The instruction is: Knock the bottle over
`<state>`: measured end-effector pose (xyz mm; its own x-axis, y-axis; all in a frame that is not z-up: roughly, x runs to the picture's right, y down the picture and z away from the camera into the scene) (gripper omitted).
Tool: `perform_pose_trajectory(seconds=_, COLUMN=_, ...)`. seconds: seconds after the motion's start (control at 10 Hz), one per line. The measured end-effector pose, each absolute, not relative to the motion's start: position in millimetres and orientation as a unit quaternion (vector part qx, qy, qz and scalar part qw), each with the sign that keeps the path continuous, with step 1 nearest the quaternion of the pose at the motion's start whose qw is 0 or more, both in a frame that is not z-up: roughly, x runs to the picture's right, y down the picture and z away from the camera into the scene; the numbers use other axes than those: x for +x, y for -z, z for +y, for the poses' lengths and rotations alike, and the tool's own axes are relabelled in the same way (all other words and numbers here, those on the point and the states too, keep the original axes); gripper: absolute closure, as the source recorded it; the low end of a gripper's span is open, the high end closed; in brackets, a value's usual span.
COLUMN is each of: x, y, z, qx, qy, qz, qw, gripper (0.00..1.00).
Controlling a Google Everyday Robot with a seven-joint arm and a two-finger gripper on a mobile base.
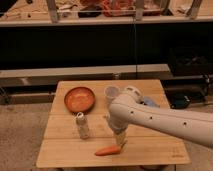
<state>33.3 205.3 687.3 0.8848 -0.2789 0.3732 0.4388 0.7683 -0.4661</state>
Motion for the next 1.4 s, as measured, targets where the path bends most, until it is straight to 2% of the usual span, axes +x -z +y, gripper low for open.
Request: perform_pose_trajectory(seconds=1.4, x=17, y=-701, z=213, qx=-0.291, qy=0.208, qz=-0.164, qw=0.919, gripper=0.20)
